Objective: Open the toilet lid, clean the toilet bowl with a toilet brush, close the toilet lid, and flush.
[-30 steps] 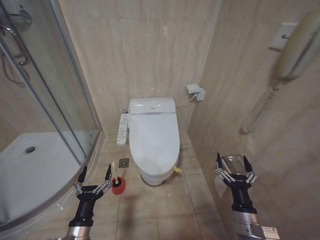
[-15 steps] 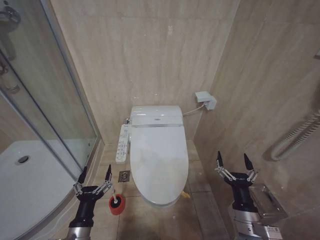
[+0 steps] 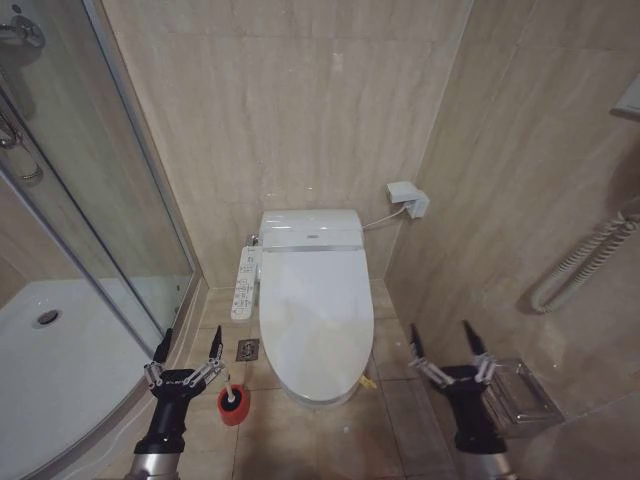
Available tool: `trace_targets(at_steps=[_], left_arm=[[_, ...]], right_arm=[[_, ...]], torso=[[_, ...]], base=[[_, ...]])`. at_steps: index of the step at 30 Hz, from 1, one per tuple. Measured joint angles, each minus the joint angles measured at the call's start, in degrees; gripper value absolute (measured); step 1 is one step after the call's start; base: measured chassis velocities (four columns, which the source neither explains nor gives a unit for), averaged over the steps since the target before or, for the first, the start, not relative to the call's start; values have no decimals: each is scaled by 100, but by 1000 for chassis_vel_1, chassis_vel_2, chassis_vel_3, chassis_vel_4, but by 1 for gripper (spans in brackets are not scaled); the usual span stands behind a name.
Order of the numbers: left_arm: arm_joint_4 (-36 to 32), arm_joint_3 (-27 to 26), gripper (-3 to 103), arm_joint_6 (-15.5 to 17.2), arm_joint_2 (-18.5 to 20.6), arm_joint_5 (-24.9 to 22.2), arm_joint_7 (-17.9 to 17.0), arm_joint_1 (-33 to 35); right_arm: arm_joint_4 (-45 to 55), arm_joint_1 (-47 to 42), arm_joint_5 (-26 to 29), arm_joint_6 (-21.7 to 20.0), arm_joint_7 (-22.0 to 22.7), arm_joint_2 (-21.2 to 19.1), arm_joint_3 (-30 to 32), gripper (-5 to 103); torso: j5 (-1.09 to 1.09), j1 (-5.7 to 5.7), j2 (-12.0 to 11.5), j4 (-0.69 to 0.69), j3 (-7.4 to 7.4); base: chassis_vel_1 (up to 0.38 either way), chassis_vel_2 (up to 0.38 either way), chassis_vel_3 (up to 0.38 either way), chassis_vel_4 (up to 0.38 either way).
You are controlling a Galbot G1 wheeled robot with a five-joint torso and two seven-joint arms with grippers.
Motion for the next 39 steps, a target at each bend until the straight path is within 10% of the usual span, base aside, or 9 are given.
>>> trace_targets(at_steps=[10, 39], left_arm=[[75, -55, 100, -72, 70, -40, -6, -19], [287, -47, 100, -83, 15, -6, -29, -29]], right_arm=[[-993, -57, -337, 227, -232, -474, -617, 100], [-4441, 1815, -316, 827, -842, 273, -665, 100]], torso=[[0, -1, 0, -1, 0], [1, 0, -1, 0, 0]], base=[[0, 0, 0, 0], [0, 0, 0, 0]])
